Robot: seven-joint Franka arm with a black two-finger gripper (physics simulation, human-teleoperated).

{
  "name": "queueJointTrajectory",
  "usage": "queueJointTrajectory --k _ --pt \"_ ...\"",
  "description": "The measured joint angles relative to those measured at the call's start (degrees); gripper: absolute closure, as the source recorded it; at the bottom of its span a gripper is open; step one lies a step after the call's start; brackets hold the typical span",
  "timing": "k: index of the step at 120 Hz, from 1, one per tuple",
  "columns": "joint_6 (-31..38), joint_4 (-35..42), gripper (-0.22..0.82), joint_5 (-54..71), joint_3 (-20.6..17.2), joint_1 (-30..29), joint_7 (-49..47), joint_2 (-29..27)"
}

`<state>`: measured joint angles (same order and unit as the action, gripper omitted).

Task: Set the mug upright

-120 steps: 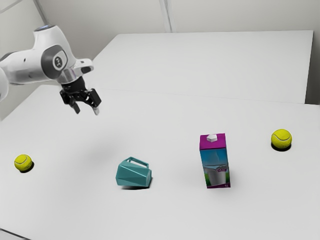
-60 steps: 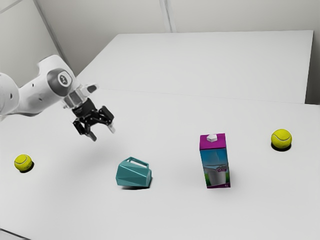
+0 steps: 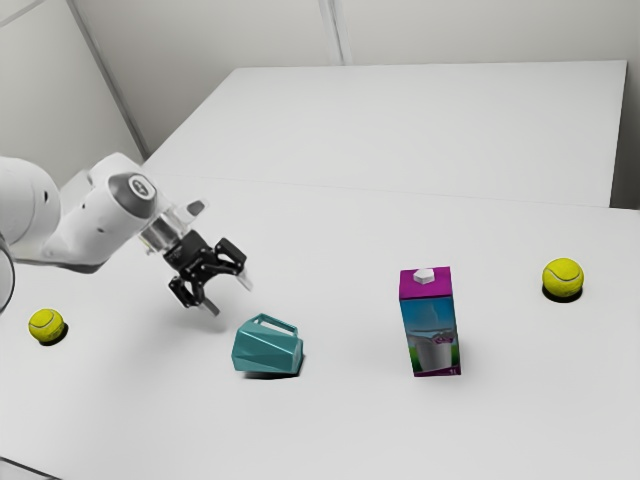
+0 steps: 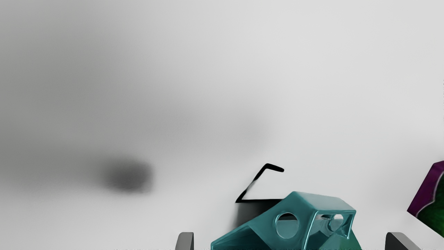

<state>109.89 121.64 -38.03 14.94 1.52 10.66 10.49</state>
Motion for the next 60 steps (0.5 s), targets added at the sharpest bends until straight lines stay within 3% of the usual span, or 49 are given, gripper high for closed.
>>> queueJointTrajectory --k 60 --pt "-0.19 4.41 0.0 -3.55 0.35 3.92 2.57 -1.66"
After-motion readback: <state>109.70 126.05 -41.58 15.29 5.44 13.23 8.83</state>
